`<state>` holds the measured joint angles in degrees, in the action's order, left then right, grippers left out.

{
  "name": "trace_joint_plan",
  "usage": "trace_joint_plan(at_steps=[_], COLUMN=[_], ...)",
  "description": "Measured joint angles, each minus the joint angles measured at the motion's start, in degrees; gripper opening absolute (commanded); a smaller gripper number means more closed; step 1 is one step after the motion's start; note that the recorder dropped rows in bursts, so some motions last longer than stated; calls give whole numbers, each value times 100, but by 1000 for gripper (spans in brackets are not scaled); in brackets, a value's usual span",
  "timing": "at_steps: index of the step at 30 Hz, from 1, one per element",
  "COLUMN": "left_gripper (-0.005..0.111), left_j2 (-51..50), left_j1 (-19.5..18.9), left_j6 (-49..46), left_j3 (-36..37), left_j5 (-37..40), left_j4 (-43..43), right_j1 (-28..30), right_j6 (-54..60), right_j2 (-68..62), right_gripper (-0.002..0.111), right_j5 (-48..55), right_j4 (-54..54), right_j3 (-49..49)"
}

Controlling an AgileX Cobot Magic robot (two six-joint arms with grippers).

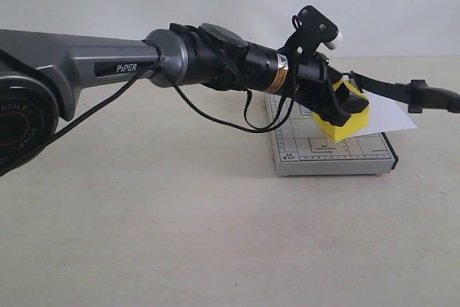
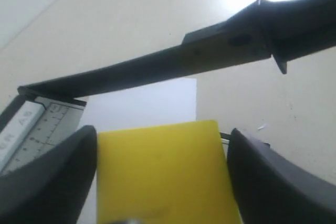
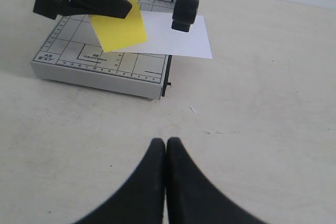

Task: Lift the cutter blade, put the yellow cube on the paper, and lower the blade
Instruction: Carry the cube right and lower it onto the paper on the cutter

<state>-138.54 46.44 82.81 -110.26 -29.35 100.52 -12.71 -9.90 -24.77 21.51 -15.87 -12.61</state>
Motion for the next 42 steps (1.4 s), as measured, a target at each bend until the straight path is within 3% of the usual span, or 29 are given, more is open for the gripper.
trace_joint_plan(at_steps=[8,19,22,28,31,34,42], left_gripper=[4,6,20,69,84,89,89], left_j2=[-205,-400,-400,-400,-400,-455,-211], left_j1=[0,0,0,0,0,0,0], left_j6=[-541,-599,-599,-610,-635,-635,-644], left_j3=[-109,-328,-328,-328,-328,-328,-318], left_j5=[36,2,2,-29,-8,92,534], left_j4=[-44,-134,-134,-134,-118,-82,-42], right_j1=[0,0,0,0,0,0,0], right_j6=[0,0,0,0,0,0,0], right_j2=[0,0,0,0,0,0,0], right_gripper=[0,0,0,0,0,0,0], right_j5=[0,0,0,0,0,0,0], right_j4=[0,0,0,24,24,24,24], right_j3=[0,0,0,0,0,0,0])
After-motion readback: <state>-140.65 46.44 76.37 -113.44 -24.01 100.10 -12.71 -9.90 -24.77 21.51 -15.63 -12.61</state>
